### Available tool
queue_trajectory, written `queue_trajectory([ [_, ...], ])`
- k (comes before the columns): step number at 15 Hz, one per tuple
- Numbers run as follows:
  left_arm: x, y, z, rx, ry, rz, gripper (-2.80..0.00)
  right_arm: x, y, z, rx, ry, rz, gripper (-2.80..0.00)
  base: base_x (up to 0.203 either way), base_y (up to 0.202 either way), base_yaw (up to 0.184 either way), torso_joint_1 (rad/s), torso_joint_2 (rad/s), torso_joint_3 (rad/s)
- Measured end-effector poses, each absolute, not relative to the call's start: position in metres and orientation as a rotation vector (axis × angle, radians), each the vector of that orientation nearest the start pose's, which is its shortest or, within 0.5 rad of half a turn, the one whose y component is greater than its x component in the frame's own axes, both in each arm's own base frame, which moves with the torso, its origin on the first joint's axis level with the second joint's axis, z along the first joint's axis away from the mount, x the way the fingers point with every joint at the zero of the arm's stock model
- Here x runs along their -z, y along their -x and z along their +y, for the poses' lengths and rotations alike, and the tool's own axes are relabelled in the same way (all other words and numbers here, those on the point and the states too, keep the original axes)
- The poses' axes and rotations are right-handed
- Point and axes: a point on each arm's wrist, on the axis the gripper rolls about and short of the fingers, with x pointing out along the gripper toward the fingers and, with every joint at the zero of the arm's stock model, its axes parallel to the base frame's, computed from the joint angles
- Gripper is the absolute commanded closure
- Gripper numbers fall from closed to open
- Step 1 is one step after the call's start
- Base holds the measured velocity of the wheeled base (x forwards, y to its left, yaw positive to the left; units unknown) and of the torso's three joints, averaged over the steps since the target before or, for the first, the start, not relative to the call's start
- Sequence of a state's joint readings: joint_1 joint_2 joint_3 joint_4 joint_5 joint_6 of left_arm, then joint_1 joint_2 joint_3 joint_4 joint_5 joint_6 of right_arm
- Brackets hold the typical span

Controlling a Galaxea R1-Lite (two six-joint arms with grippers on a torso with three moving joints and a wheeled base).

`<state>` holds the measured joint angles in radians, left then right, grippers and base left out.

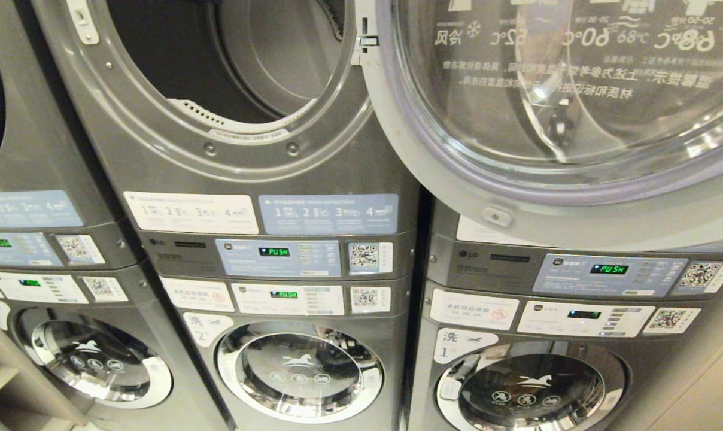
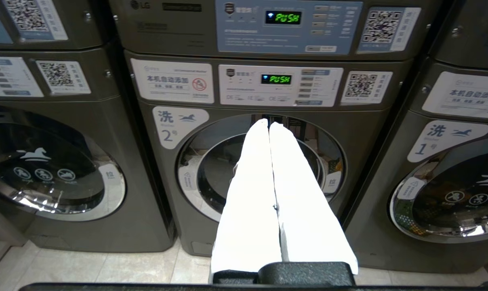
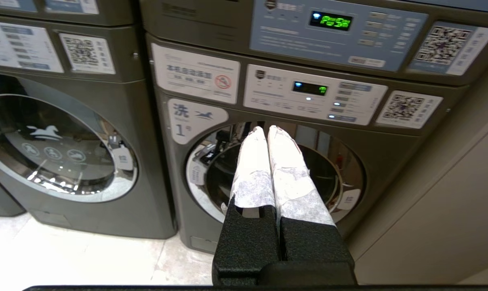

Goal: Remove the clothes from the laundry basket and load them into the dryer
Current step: Take the clothes out of the basket

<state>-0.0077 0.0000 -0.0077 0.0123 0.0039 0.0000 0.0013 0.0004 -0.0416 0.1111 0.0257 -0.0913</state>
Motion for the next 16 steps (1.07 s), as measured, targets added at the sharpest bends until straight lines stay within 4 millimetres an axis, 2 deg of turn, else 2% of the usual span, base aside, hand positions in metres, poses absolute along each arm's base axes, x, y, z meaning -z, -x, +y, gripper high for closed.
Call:
queue_trajectory([
  [2,-0.0765,0.0234,0.0003,0.004,0.000,0.003,0.00,-0.0755,0.0263,0.0005,-0.031,0.090,0.068,0.00,0.000,-0.131,-0.001,0.002,0.01,0.005],
  [16,-0.0764,0.0234,0.0003,0.003,0.001,0.004,0.00,-0.0759,0.0264,0.0005,-0.026,0.045,0.068,0.00,0.000,0.000,0.000,-0.047,0.10,0.055],
])
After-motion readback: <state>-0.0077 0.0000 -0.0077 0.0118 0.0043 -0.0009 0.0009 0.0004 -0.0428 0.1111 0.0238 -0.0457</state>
